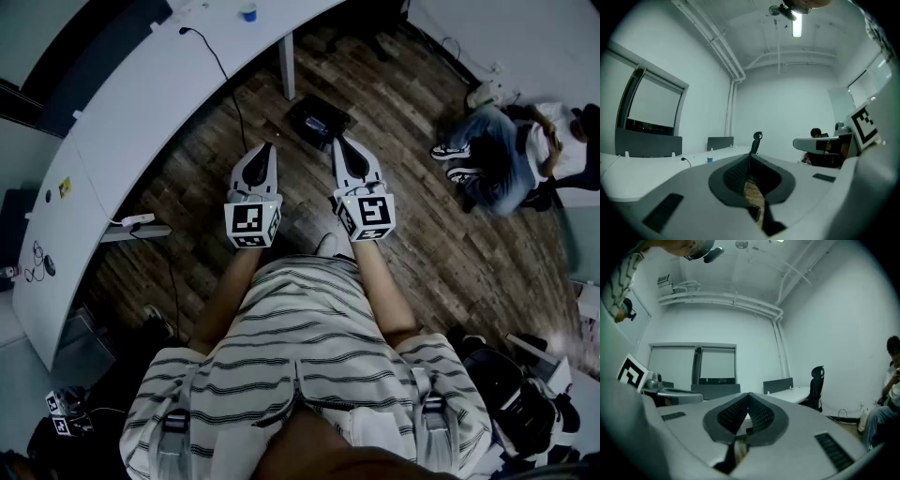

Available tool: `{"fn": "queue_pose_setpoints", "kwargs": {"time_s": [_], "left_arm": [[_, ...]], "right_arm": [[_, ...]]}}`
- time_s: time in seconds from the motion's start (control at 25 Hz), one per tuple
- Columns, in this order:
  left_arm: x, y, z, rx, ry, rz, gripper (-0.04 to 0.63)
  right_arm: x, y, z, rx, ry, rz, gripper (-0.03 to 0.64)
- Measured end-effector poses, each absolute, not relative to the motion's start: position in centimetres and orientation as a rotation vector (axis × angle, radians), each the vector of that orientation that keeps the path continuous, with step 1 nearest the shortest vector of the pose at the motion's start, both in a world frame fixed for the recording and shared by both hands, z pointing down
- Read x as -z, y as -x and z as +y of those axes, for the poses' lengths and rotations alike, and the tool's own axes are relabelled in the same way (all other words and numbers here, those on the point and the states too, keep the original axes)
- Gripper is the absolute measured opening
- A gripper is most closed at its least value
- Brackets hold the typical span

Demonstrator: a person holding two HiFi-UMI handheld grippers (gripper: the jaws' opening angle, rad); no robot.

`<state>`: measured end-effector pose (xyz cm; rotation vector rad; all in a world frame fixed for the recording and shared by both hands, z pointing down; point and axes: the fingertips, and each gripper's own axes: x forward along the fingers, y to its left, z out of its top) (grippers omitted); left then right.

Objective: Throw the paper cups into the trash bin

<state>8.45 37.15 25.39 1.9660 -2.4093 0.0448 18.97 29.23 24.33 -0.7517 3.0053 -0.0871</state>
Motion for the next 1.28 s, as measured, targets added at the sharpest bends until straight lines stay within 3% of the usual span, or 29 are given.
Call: {"fn": "queue_pose_setpoints", "kwargs": {"time_s": [0.64,1.28], "left_arm": [[-26.8,-13.5,33.2,-0.032,-1.842,-2.467,0.026],[-28.3,-9.2,27.5,-0.004,-1.785,-2.482,0.026]], "right_arm": [[-24.6,-22.7,24.8,0.043,0.617,3.031,0.008],[-25.0,-17.7,19.4,0.035,0.574,3.020,0.008]]}}
